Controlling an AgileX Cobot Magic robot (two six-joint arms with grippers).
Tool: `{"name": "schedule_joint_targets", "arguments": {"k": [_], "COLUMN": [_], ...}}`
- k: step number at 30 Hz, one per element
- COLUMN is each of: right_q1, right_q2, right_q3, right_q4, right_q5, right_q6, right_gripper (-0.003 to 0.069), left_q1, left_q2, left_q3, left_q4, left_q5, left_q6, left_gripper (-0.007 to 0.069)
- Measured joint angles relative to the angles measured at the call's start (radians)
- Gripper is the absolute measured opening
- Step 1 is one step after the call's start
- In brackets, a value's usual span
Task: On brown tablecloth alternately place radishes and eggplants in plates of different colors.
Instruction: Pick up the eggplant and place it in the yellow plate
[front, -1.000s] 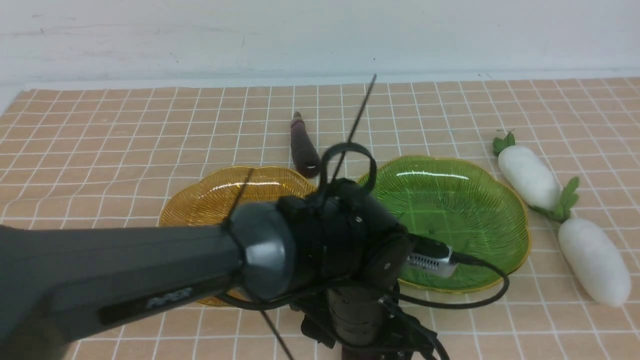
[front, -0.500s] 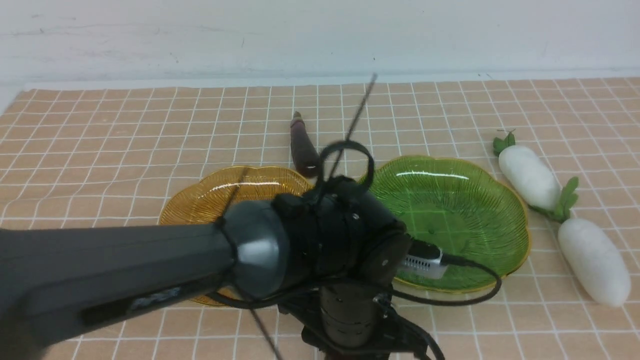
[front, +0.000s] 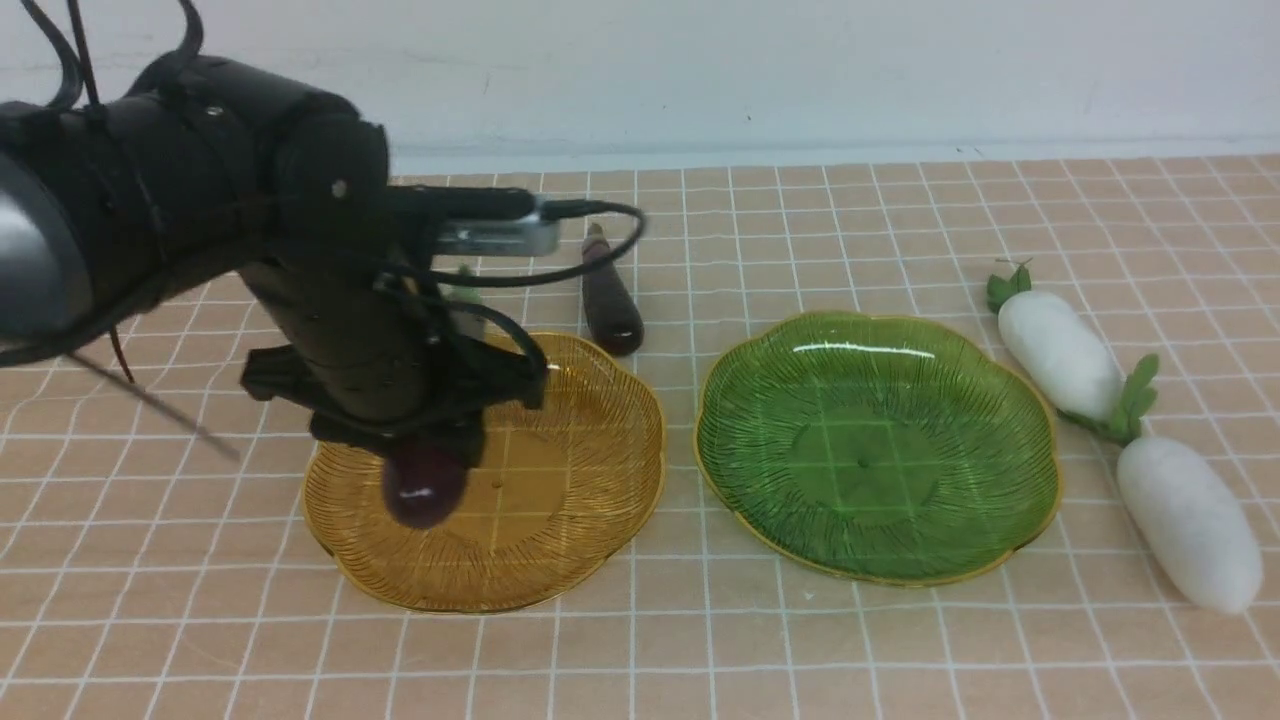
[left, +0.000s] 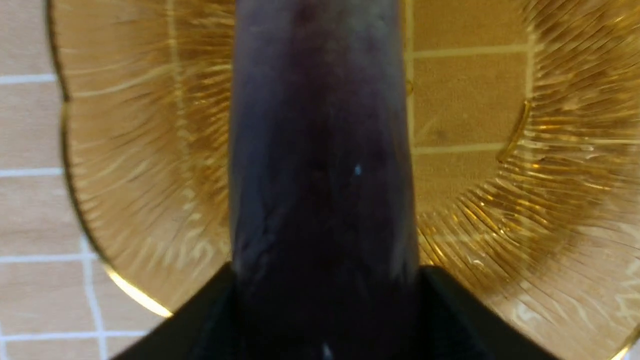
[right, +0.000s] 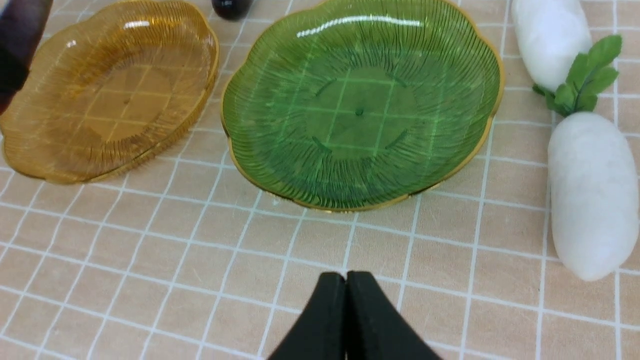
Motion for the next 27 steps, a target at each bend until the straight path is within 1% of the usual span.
{"name": "schedule_joint_targets", "arguments": {"k": [3,4,8,11,14,19,23,25,27], "right_q1": [0.0,0.0,0.0,0.0,0.0,0.0,0.0,0.0,0.0], "right_q2": [0.0,0.0,0.0,0.0,0.0,0.0,0.0,0.0,0.0], "right_q3": [0.0,0.0,0.0,0.0,0.0,0.0,0.0,0.0,0.0], "right_q4": [0.0,0.0,0.0,0.0,0.0,0.0,0.0,0.0,0.0], "right_q5": [0.002,0.002,0.002,0.002,0.002,-0.009,-0.012,-0.012,-0.01], "right_q6": [0.0,0.0,0.0,0.0,0.0,-0.007,-0.008,-0.01,-0.01], "right_gripper": [-0.0011,-0.0011,-0.0011,-0.0011,-0.0011,-0.0011,-0.0011,-0.0011,-0.0011], "left_q1": [0.0,0.0,0.0,0.0,0.0,0.0,0.0,0.0,0.0], "left_q2": [0.014,0.016,0.019,0.023,0.045,0.128,0.266,0.356,0.444], "left_q3": [0.0,0.0,-0.029,-0.096,-0.191,-0.384,-0.618,-0.722,-0.826], "left_q4": [-0.005,-0.006,-0.006,-0.006,-0.013,-0.03,-0.031,-0.031,-0.031], "left_q5": [0.0,0.0,0.001,-0.003,-0.028,-0.048,-0.05,-0.049,-0.049], "left_q6": [0.0,0.0,0.0,0.0,0.0,0.0,0.0,0.0,0.0], "left_gripper": [0.0441,0.0477,0.058,0.0608,0.0597,0.0512,0.0433,0.0416,0.0417]}}
